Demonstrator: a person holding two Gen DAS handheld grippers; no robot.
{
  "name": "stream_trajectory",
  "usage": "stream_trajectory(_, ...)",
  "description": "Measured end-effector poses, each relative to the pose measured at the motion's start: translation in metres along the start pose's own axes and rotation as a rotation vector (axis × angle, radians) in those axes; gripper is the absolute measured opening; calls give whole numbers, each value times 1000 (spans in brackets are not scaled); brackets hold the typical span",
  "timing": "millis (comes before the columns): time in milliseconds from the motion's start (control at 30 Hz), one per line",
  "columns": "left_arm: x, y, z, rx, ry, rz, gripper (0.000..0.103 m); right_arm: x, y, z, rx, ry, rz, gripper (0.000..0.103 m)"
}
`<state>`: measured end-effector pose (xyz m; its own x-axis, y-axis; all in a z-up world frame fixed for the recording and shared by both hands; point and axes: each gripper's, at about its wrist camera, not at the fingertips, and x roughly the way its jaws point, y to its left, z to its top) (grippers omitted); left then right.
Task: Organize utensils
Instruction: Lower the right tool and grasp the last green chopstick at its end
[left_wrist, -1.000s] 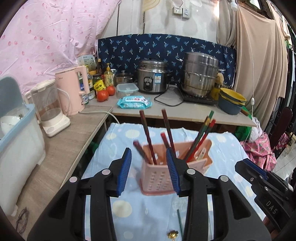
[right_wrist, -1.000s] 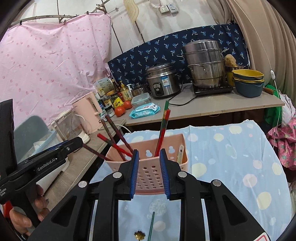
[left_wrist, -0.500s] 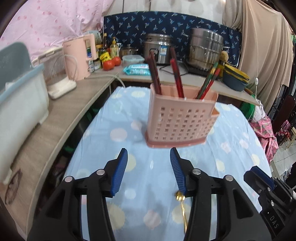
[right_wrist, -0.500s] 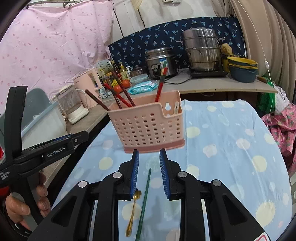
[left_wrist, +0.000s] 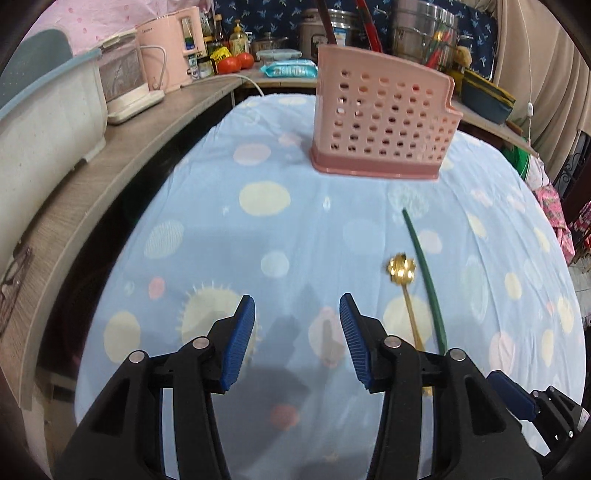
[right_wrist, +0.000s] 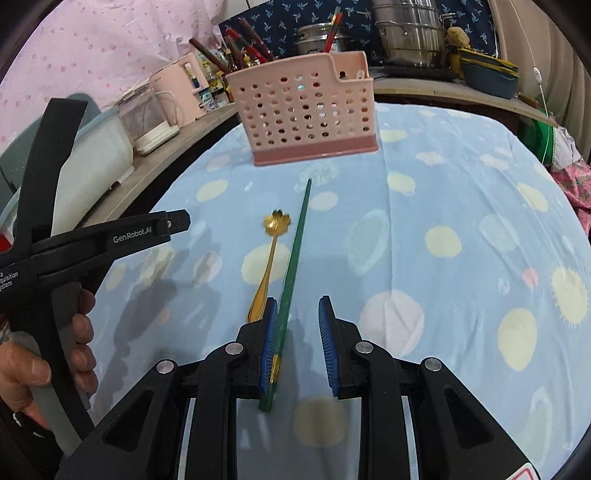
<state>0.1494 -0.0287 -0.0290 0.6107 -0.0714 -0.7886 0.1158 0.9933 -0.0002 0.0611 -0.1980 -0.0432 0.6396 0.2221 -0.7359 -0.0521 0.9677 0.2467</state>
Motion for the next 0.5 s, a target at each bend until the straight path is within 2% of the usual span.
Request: stream_trajectory(500, 7, -1, -29, 12, 66, -1, 49, 11, 12, -24, -33, 58, 17, 21)
